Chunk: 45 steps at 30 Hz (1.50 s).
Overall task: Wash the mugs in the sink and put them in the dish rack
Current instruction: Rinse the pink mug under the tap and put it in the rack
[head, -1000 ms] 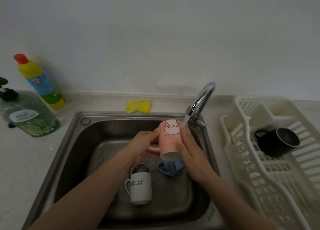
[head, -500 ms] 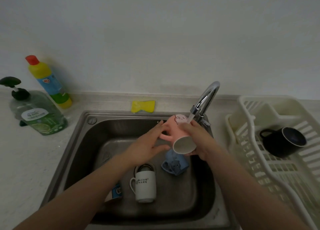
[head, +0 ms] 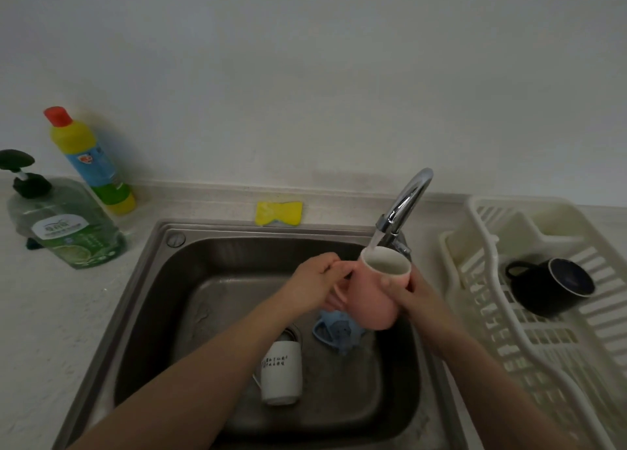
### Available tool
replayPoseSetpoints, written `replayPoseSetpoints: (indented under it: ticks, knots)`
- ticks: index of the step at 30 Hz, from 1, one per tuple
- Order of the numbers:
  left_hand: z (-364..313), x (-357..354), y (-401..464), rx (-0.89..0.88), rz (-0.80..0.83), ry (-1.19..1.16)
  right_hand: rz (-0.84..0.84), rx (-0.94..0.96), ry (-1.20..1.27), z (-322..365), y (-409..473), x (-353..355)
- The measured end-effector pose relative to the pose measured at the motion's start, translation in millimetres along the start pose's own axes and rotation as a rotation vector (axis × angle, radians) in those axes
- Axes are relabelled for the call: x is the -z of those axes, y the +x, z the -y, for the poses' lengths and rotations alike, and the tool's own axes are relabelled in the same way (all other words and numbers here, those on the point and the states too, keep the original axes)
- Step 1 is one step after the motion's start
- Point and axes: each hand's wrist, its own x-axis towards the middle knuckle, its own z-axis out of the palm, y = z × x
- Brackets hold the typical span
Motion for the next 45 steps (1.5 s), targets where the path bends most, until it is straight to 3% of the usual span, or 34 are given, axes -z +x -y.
replayPoseSetpoints:
  ticks: [2,6,11,14,19,23,27,32,34,37,40,45]
  knots:
    - [-3.8,0.8,2.5,0.054,-0.005,-0.025,-0.031,0.078,-0.097,-2.1,8.0,-4.9]
    - [9.7,18.0,-3.8,0.078,-0.069,0.042,0.0,0.059,-0.167,-19.5,8.5,-18.6]
    - [11.5,14.0,9.2,0.048,-0.105,0.12,0.064,0.004,0.014,-21.4,26.6,-9.0]
    - [15.3,29.2,5.9,0.054,-0.161,0.122,0.081,0.019,-0.021,-23.0,29.1,-25.0]
    - [18.4,8.3,4.8,0.06,-0.047,0.169,0.082,-0.049,0.079,-35.1,21.8,-3.7]
    - [25.0,16.0,8.6,0.12,-0.155,0.121,0.103,-0.127,0.053,-33.6,32.8,-21.3]
    - [38.8,7.6,-6.0,0.234,0.033,0.143,0.115,-0.278,0.033,-51.1,12.2,-16.8]
    - [42.3,14.0,-2.7,0.421,0.051,0.103,0.177,-0.495,-0.111,-47.7,28.4,-28.7]
    - [37.5,14.2,-1.1,0.446,0.144,0.13,0.186,-0.518,-0.172,-47.1,22.5,-23.6]
    - [38.4,11.6,6.1,0.399,0.145,0.078,0.148,-0.521,-0.07,-40.2,30.1,-11.8]
    - [41.4,14.6,13.1,0.262,-0.071,0.076,0.087,-0.352,-0.082,-38.7,42.4,-18.9]
    - [29.6,-6.5,17.9,0.09,-0.017,0.153,-0.03,-0.204,0.0,-41.7,23.9,4.0]
